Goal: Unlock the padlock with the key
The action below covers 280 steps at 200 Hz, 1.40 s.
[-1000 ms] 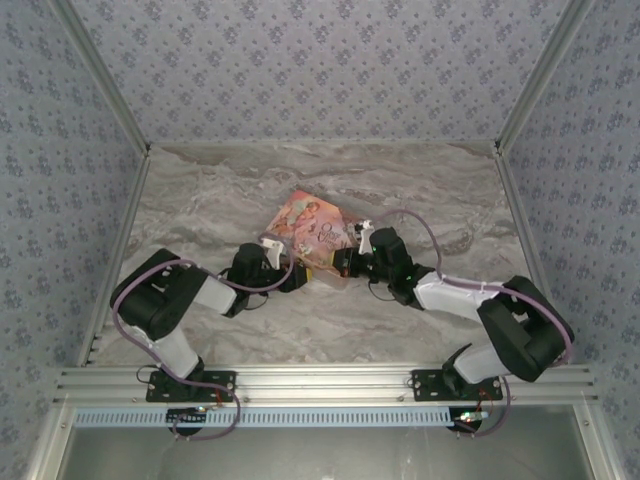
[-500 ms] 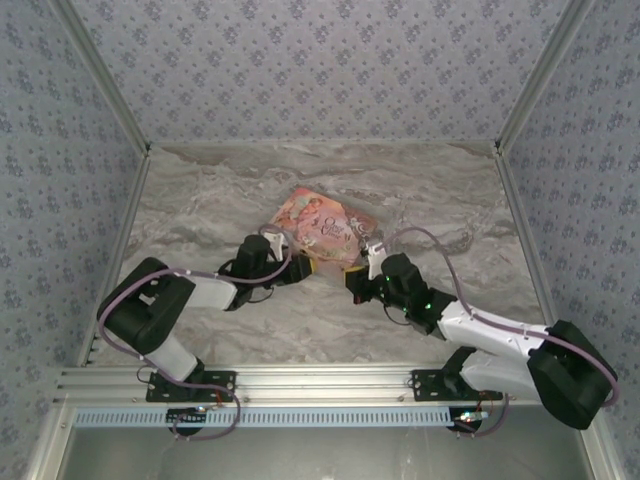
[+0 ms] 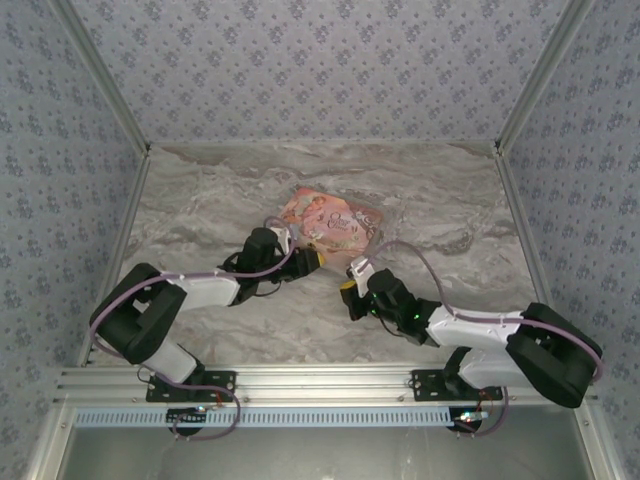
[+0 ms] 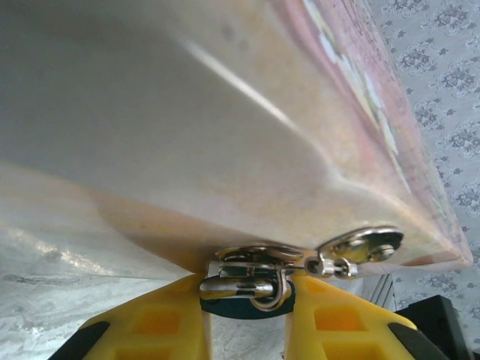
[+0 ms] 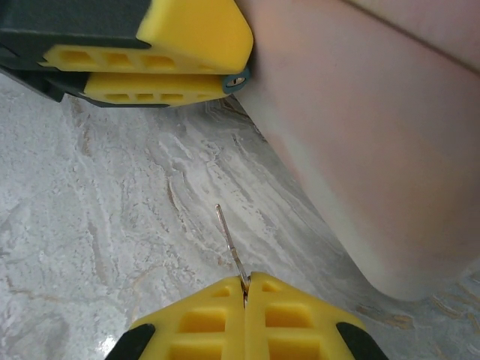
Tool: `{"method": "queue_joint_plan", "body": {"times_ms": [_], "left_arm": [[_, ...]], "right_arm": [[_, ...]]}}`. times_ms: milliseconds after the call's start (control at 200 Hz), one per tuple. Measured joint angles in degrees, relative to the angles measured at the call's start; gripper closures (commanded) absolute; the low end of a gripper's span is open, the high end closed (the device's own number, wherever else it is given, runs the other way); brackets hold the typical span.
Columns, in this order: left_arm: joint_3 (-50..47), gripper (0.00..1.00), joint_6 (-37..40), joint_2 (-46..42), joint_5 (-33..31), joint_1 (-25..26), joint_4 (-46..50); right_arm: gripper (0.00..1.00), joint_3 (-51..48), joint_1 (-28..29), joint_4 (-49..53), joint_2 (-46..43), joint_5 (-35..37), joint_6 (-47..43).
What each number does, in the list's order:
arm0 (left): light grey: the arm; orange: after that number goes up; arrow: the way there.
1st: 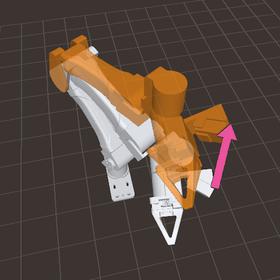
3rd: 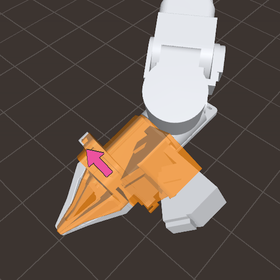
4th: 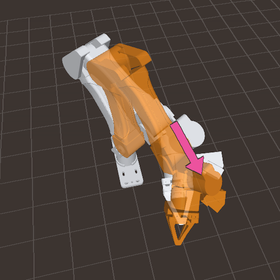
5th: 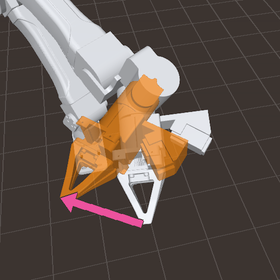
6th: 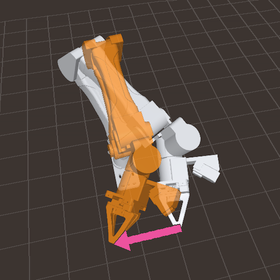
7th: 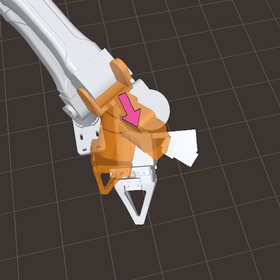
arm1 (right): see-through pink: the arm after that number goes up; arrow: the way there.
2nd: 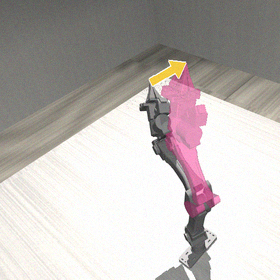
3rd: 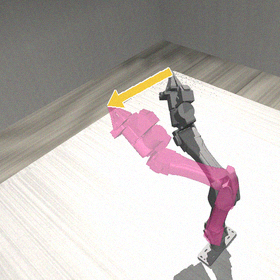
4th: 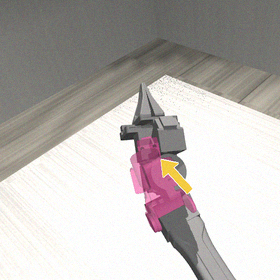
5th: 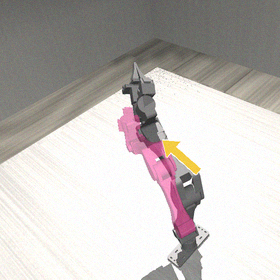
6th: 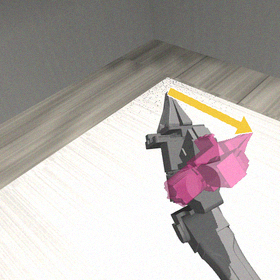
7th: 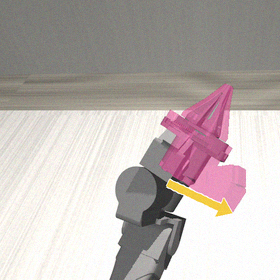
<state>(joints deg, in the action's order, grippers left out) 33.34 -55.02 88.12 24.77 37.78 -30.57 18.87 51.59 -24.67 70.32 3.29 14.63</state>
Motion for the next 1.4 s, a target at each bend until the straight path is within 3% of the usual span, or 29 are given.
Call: {"method": "queue_joint_plan", "body": {"times_ms": [615,1399], "left_arm": [[2.25,0.81,-3.13,-0.39,-0.11,0.72,5.25],[2.43,0.81,-3.61,-0.39,-0.13,0.98,5.35]], "right_arm": [[1.00,5.18,-1.31,-4.28,7.26,0.61,-5.05],[1.00,6.51,-1.86,-4.83,10.58,0.37,-3.67]]}}
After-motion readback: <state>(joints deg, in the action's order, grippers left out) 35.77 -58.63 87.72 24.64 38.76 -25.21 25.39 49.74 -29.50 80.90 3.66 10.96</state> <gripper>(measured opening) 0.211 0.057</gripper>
